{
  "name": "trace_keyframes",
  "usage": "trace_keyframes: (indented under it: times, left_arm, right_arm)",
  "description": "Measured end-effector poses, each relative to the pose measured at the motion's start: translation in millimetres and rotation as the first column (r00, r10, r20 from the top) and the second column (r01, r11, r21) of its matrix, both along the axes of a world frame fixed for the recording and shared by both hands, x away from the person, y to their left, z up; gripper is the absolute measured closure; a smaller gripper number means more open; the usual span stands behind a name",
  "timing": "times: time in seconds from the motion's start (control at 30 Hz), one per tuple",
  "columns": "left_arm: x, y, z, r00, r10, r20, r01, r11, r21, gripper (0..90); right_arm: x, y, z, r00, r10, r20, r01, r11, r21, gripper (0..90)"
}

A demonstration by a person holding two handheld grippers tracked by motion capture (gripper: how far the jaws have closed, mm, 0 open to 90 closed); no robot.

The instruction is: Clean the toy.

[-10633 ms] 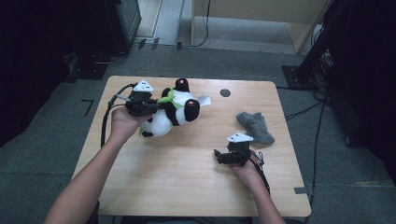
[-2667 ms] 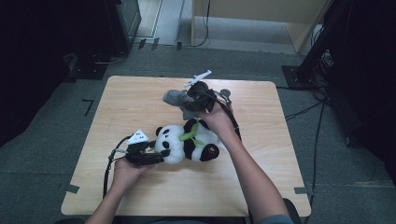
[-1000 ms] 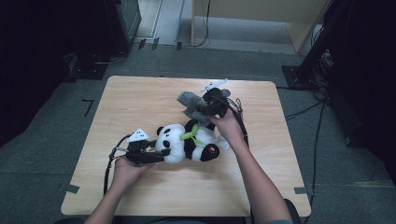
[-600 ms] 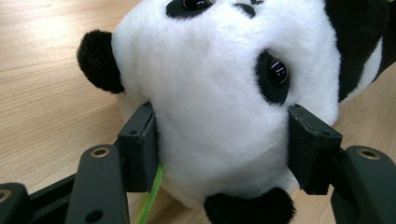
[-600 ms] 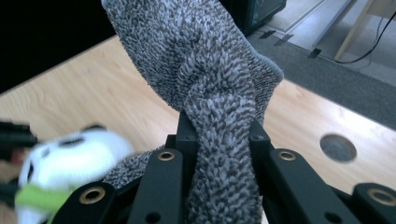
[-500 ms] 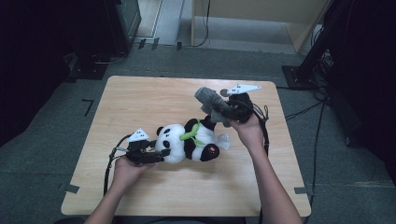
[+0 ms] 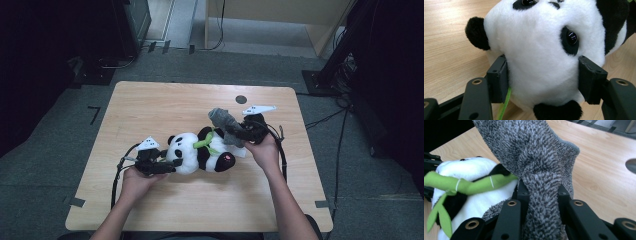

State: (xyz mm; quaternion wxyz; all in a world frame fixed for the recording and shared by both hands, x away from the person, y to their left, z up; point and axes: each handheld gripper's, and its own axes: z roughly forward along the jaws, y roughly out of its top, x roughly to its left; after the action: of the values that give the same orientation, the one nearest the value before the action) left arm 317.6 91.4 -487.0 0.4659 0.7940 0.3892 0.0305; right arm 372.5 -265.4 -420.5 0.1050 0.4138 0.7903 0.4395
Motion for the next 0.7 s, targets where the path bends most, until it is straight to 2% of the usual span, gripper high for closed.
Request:
trace_keyframes:
  times: [0.23, 0.27, 0.37, 0.47, 0.5, 0.53, 0.57, 0.63, 0.67, 0.7]
  left_arm:
    - [0.2, -0.1, 0.0, 1.0000, 0.000, 0.000, 0.000, 1.0000, -0.001, 34.9]
    - [0.3, 0.0, -0.1, 1.0000, -0.001, -0.001, 0.001, 1.0000, -0.001, 34.9]
    - [0.3, 0.4, 0.0, 1.0000, -0.009, 0.003, 0.009, 0.9999, 0.006, 34.9]
    - [0.1, 0.5, 0.1, 0.9999, -0.013, 0.006, 0.013, 0.9998, 0.012, 34.7]
    - [0.0, 0.5, 0.0, 0.9999, -0.015, 0.008, 0.015, 0.9998, 0.013, 34.7]
    - [-0.2, 0.5, 0.0, 0.9998, -0.017, 0.011, 0.017, 0.9998, 0.014, 34.6]
    - [-0.5, 0.5, -0.1, 0.9998, -0.018, 0.012, 0.018, 0.9997, 0.015, 34.6]
    - [-0.8, 0.6, -0.3, 0.9996, -0.020, 0.017, 0.020, 0.9997, 0.016, 34.3]
    - [-1.1, 0.5, -0.6, 0.9996, -0.021, 0.020, 0.021, 0.9997, 0.015, 34.3]
    - [-1.4, 0.3, -0.6, 0.9995, -0.021, 0.022, 0.020, 0.9997, 0.016, 34.1]
  right_arm:
    - [0.4, -14.5, -8.8, 0.9989, -0.029, -0.036, 0.030, 1.000, 0.009, 74.7]
    - [1.0, -16.4, -10.2, 0.9985, -0.035, -0.041, 0.035, 0.999, -0.003, 74.8]
    - [3.9, -22.9, -19.0, 0.9940, -0.070, -0.085, 0.063, 0.995, -0.080, 75.1]
    - [8.8, -31.2, -29.4, 0.9859, -0.099, -0.135, 0.088, 0.992, -0.086, 75.3]
    - [8.8, -31.2, -29.4, 0.9859, -0.099, -0.135, 0.088, 0.992, -0.086, 75.3]
    - [10.7, -35.7, -31.9, 0.9821, -0.130, -0.136, 0.114, 0.986, -0.119, 75.3]
    - [10.7, -35.7, -31.9, 0.9821, -0.130, -0.136, 0.114, 0.986, -0.119, 75.3]
    - [9.1, -42.8, -25.8, 0.9807, -0.163, -0.108, 0.153, 0.984, -0.092, 75.2]
    - [9.1, -42.8, -25.8, 0.9807, -0.163, -0.108, 0.153, 0.984, -0.092, 75.2]
    - [5.9, -46.1, -15.2, 0.9813, -0.175, -0.080, 0.171, 0.984, -0.053, 75.2]
